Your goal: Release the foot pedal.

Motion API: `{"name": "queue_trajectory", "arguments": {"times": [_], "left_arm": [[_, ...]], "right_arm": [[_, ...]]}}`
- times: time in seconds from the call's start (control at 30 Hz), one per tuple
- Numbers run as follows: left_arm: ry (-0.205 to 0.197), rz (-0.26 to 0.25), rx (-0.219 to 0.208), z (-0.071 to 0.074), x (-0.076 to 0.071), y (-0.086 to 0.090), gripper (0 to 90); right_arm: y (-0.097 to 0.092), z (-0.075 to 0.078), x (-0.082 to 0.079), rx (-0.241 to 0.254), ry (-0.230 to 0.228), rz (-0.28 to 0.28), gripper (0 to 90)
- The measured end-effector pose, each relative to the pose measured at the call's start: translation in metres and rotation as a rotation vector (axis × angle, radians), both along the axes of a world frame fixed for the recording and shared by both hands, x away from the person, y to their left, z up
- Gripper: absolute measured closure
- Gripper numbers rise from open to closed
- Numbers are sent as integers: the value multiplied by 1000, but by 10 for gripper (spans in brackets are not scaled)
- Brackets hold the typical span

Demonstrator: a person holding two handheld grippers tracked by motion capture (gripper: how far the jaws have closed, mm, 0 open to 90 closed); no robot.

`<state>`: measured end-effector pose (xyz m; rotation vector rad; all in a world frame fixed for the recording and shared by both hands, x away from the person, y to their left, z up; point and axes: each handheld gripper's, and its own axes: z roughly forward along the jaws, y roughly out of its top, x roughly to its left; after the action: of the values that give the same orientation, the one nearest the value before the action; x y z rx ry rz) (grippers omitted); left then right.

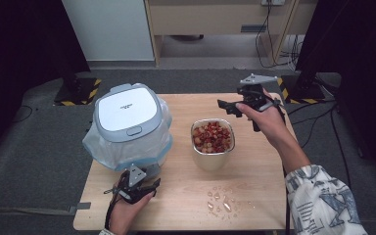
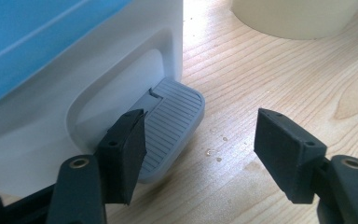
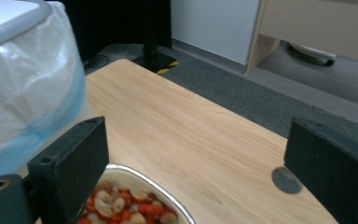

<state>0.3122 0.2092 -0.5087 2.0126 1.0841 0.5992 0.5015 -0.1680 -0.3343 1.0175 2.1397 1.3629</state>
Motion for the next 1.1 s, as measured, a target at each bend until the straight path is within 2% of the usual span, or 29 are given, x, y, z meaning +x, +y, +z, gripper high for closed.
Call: {"name": "queue_trajectory", "arguments": {"times": [0.23, 0.4, 0.67, 0.9, 1.1], "left_arm": [[-2, 3, -3, -1, 1, 0, 326], [0, 2, -5, -2, 1, 0, 330], [-2, 0, 4, -3, 2, 1, 344], [1, 0, 7, -4, 3, 0, 338], [1, 1, 8, -4, 3, 1, 323]], "right_arm": [[-31, -16, -8, 5, 4, -76, 70], [-46, -28, -13, 5, 13, -117, 71], [-68, -55, -22, 12, 45, -170, 74], [-82, -80, -28, -4, 81, -215, 76], [-86, -101, -36, -30, 109, -231, 76]]}}
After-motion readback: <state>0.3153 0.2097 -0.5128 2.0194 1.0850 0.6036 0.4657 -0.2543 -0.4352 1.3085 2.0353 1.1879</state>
